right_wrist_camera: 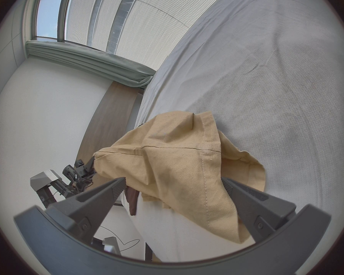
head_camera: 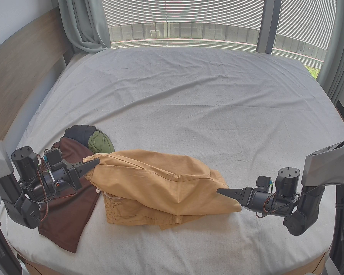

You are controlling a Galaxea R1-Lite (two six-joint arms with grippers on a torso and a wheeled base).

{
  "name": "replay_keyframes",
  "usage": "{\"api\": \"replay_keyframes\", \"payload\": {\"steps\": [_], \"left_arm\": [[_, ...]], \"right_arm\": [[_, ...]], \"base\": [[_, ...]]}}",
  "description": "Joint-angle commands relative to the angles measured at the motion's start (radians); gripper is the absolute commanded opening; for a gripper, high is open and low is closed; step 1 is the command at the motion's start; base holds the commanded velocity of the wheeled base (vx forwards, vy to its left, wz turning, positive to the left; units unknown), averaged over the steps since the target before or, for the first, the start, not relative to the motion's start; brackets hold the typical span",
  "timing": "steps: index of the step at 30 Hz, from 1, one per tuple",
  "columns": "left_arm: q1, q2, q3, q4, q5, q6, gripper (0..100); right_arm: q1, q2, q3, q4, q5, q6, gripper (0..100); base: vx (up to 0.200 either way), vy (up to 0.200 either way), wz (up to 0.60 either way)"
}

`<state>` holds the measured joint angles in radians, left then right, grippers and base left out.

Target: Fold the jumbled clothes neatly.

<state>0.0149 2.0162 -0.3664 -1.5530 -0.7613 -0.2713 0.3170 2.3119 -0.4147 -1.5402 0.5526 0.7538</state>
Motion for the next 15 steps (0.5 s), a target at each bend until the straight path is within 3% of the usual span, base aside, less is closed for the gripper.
{"api": "replay_keyframes", "payload": {"steps": [1,15], "left_arm": [[0.0,0.003,0.0,-0.001,0.0,0.0,0],[0.0,0.001,0.001,-0.001,-0.001,0.0,0]], "right_arm": [[0.001,-0.046,0.01,0.0,0.001,0.001,100],[-0.018,-0.105,0.028,0.002,0.021,0.013,100]], "base": [[0.0,0.0,0.0],[0.0,0.0,0.0]]}}
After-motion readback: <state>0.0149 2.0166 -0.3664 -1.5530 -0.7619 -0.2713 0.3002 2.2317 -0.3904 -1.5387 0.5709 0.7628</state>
